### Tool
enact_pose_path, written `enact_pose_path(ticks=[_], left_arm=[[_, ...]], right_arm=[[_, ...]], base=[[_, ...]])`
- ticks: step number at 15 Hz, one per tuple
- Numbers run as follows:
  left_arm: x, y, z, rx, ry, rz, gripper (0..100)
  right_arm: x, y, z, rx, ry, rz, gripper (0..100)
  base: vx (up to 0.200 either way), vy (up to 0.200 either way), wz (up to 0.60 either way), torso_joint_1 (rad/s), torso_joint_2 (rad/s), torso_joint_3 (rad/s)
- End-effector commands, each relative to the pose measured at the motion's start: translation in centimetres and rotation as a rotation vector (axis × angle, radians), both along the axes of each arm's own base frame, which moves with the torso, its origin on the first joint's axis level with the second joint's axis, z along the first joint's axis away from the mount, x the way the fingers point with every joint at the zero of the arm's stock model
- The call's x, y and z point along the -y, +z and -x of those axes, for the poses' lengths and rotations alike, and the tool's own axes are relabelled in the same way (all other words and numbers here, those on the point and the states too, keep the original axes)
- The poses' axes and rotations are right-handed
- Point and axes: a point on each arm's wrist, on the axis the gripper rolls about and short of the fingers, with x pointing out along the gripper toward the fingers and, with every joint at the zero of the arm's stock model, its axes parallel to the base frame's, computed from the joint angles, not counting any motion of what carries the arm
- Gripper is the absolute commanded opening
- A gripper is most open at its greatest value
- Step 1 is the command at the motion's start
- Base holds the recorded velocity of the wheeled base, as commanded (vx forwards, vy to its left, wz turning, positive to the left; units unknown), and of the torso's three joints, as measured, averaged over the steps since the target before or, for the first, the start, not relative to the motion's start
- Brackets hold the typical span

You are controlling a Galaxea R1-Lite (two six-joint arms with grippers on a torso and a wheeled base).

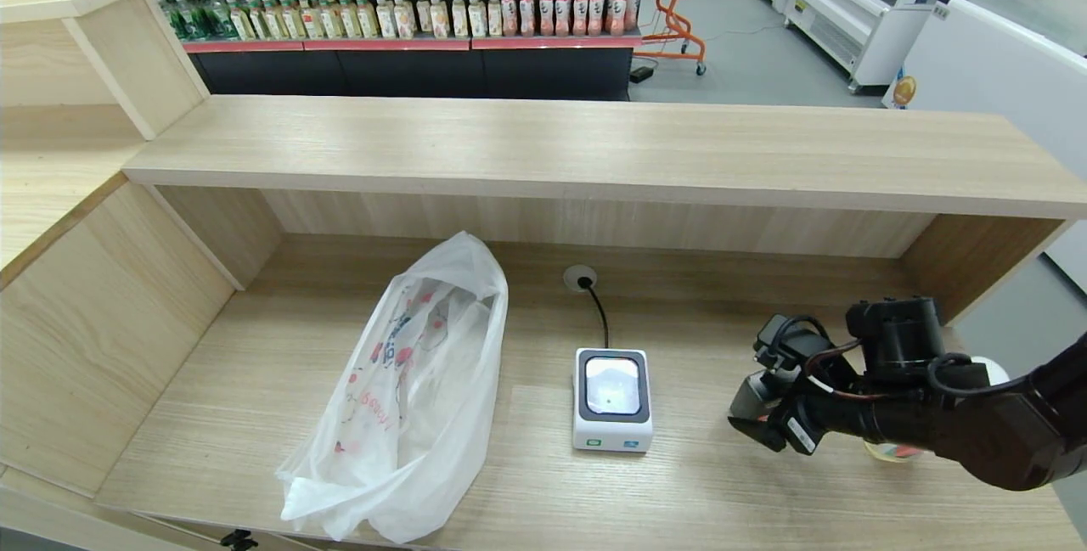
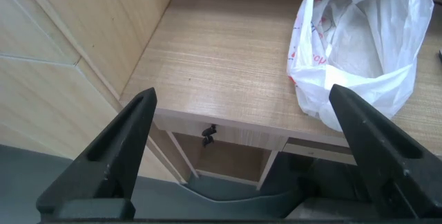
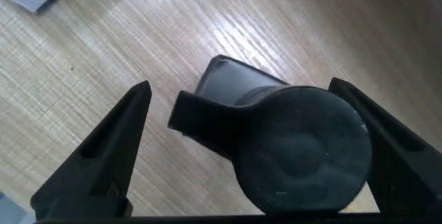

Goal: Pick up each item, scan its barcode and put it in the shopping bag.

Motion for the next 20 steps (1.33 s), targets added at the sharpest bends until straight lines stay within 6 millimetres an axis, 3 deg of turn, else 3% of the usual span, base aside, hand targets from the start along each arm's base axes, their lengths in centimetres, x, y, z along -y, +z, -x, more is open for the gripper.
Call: enact_pose_path(ticks=[1, 2, 6, 9, 16, 18, 20], left_arm=[[0.0, 0.0, 0.0, 0.0, 0.001, 0.0, 100], [0.0, 0.0, 0.0, 0.0, 0.001, 0.0, 100], [0.0, 0.0, 0.0, 0.0, 0.001, 0.0, 100], [0.0, 0.0, 0.0, 0.0, 0.001, 0.0, 100], [0.0, 0.0, 0.0, 0.0, 0.001, 0.0, 100], [0.0, 0.0, 0.0, 0.0, 0.001, 0.0, 100], [0.0, 0.0, 0.0, 0.0, 0.001, 0.0, 100]], right_arm=[[-0.2, -0.6, -0.2, -0.008, 0.005, 0.001, 100], [-0.2, -0.6, -0.3, -0.005, 0.006, 0.0, 0], [0.1, -0.4, 0.8, -0.012, 0.005, 0.003, 0], [0.9, -0.2, 3.3, -0.037, -0.009, 0.009, 0], [2.5, 1.2, 4.0, 0.005, -0.066, -0.01, 0], [2.5, 2.1, 4.3, 0.035, -0.072, -0.039, 0], [2.7, 6.1, 5.9, 0.194, -0.081, -0.09, 0]], base=[[0.0, 0.0, 0.0, 0.0, 0.0, 0.0], [0.0, 0.0, 0.0, 0.0, 0.0, 0.0], [0.0, 0.0, 0.0, 0.0, 0.0, 0.0], [0.0, 0.0, 0.0, 0.0, 0.0, 0.0], [0.0, 0.0, 0.0, 0.0, 0.0, 0.0], [0.0, 0.0, 0.0, 0.0, 0.0, 0.0], [0.0, 0.0, 0.0, 0.0, 0.0, 0.0]])
